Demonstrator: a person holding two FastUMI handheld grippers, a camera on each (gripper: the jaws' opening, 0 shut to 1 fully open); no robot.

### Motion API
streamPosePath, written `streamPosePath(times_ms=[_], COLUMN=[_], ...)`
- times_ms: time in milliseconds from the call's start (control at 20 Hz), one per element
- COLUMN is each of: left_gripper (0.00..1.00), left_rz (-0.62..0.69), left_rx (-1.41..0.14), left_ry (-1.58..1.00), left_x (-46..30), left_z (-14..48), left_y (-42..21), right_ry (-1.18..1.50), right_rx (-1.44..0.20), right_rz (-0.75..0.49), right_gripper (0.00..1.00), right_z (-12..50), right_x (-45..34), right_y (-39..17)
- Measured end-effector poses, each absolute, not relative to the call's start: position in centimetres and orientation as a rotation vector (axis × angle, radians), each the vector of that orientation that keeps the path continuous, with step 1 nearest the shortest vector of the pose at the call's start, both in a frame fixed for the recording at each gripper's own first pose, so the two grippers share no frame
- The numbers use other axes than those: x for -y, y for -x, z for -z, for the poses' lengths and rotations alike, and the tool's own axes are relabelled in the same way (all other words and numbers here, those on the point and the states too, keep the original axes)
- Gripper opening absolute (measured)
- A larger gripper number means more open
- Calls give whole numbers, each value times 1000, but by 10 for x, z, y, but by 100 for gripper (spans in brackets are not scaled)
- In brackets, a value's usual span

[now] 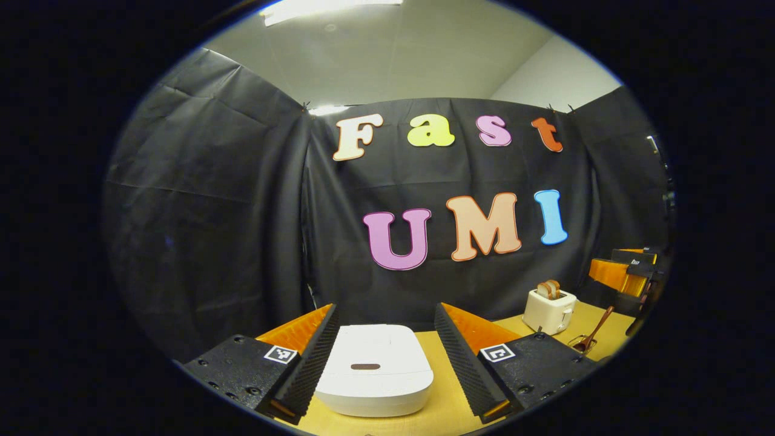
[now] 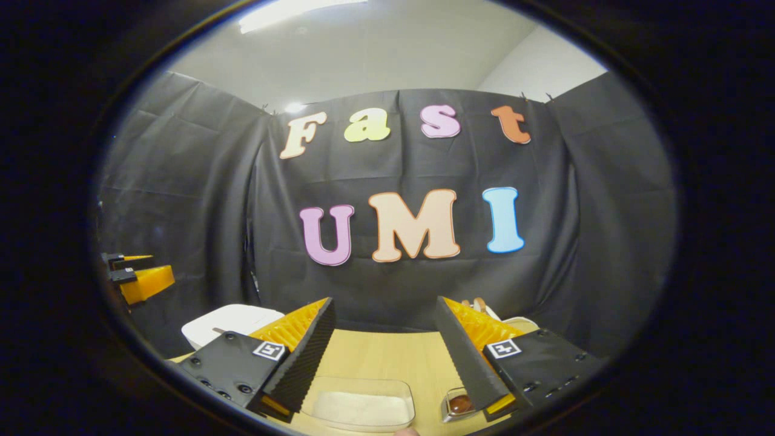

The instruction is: Close the left gripper, press the button to open the rice cooker; take a wooden spoon from the chopstick holder with the right hand, scoop a spoonful of rice and pour it into the rice cooker, then put the wooden spoon back into the chopstick holder.

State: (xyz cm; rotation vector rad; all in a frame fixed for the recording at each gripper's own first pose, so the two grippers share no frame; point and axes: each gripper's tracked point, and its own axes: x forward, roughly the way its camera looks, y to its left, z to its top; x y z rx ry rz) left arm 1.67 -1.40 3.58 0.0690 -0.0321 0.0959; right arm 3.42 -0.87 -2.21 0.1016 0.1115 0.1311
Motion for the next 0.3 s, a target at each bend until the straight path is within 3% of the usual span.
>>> streamPosePath(times_ms=[300], left_gripper=[94], left_rz=[-121], left_rx=[29], left_ry=[-41], left_x=[7], left_z=[-34], left_y=[-11], right_ry=[-82], right_rx=[-103], right_rz=[-142], right_gripper=[100], right_z=[18], right_x=[1], right_y=[-30])
